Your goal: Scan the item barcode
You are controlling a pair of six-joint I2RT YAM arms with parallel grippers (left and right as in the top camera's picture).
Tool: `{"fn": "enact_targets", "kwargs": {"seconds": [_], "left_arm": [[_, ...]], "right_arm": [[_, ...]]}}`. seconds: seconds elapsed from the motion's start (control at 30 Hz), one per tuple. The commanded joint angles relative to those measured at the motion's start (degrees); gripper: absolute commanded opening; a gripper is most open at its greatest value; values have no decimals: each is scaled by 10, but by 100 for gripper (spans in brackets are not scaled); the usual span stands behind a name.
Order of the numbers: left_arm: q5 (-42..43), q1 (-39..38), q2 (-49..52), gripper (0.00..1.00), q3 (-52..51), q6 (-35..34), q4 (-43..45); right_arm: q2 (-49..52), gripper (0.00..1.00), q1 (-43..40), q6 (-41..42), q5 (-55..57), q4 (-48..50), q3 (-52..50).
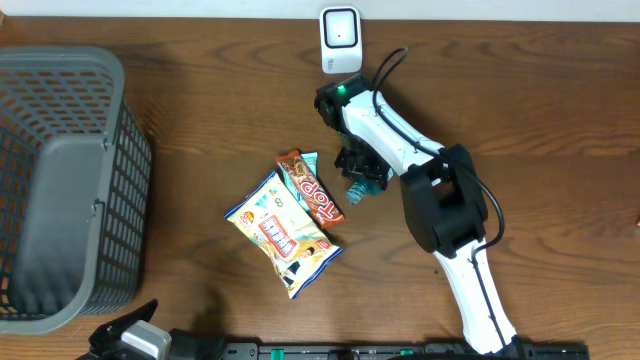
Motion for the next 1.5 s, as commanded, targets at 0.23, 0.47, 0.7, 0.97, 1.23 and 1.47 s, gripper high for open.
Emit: {"fn": "enact_targets", "kwargs": {"seconds": [0.23,0.47,0.7,0.97,1.23,1.47], "left_arm": [[7,0,-2,98,2,2,2],[7,0,-2,98,2,2,2],[7,0,-2,98,2,2,2],[7,0,-2,98,2,2,2],[7,0,-2,98,2,2,2],[7,0,-2,98,2,2,2]], "right_arm": [[60,18,-7,-232,-75,44,-19],[60,18,-7,-490,-259,89,-19],[60,19,-5,-627,-348,88,-19],[60,31,0,-625,-275,91,-19],[60,19,-2,-490,-93,97,-19],[48,8,-2,-455,-17,92,-19]]}}
